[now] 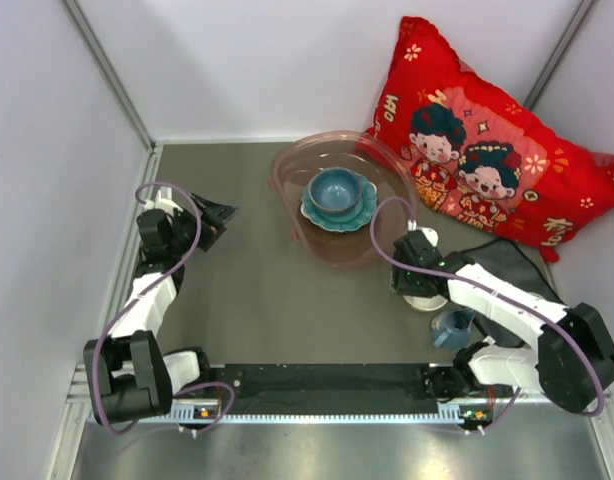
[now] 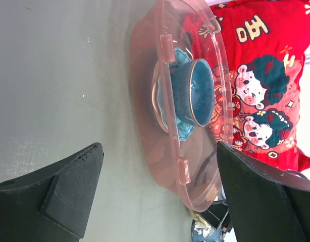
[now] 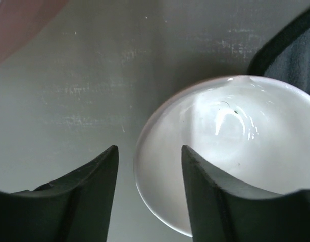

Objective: Place the mixed dishes into the plastic bin
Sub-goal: Pick up the bowl from the center of the board.

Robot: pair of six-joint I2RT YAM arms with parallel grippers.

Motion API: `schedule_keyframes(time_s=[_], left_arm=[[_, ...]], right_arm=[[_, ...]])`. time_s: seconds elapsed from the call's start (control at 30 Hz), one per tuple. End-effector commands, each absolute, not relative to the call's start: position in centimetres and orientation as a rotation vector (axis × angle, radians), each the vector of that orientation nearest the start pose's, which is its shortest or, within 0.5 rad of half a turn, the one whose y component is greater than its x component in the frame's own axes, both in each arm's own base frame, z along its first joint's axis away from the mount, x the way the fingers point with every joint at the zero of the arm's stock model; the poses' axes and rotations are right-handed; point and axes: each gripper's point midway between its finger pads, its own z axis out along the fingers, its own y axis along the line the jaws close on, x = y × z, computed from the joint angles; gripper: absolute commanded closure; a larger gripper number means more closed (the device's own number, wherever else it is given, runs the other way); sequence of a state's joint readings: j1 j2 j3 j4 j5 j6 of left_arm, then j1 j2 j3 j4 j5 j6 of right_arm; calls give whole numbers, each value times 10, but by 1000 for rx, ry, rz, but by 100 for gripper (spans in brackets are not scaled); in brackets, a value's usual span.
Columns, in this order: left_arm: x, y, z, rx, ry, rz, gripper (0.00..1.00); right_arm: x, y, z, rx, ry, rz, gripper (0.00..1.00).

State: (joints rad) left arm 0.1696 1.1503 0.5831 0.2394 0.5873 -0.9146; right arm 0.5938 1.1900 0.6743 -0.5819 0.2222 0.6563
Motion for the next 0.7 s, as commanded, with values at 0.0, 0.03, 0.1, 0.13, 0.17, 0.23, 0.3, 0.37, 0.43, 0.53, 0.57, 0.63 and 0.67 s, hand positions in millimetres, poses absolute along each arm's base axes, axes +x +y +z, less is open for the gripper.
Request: schedule_keyframes(time_s=[0.0, 0.03, 0.1, 0.13, 0.17, 0.23, 0.3, 0.37, 0.43, 0.53, 0.57, 0.63, 0.67], left_arm=[[353, -66, 198, -579, 1828, -1057, 3], [353, -66, 199, -578, 1825, -1055, 3], [353, -66, 199, -578, 1825, -1055, 3], [353, -66, 197, -580, 1828, -1055, 3], [354, -65, 197, -582, 1827, -1053, 3], [354, -65, 196, -585, 1828, -1054, 3], [354, -65, 196, -586, 1827, -1052, 3], [354, -65, 195, -586, 1827, -1052, 3], [354, -65, 196, -586, 1824, -1052, 3], [355, -65, 197, -585, 1819, -1053, 3], [355, -65, 197, -586, 1819, -1057, 3], [355, -66, 197, -586, 1820, -1060, 3], [355, -66, 197, -587, 1820, -1061, 3]], right_arm=[[225, 138, 50, 155, 2597, 161, 49], [226, 139, 50, 151, 2597, 164, 50], [226, 139, 48, 150, 2602, 158, 55], [227, 140, 46, 148, 2604, 158, 57], [227, 139, 45, 145, 2609, 151, 60], [227, 139, 43, 139, 2613, 143, 64], [227, 139, 42, 135, 2616, 140, 69], [227, 140, 43, 136, 2613, 150, 75], [227, 141, 44, 145, 2608, 158, 80], [228, 135, 48, 190, 2592, 130, 85], [228, 134, 50, 196, 2589, 122, 88], [229, 131, 53, 215, 2586, 104, 95], [228, 131, 54, 220, 2584, 106, 100]])
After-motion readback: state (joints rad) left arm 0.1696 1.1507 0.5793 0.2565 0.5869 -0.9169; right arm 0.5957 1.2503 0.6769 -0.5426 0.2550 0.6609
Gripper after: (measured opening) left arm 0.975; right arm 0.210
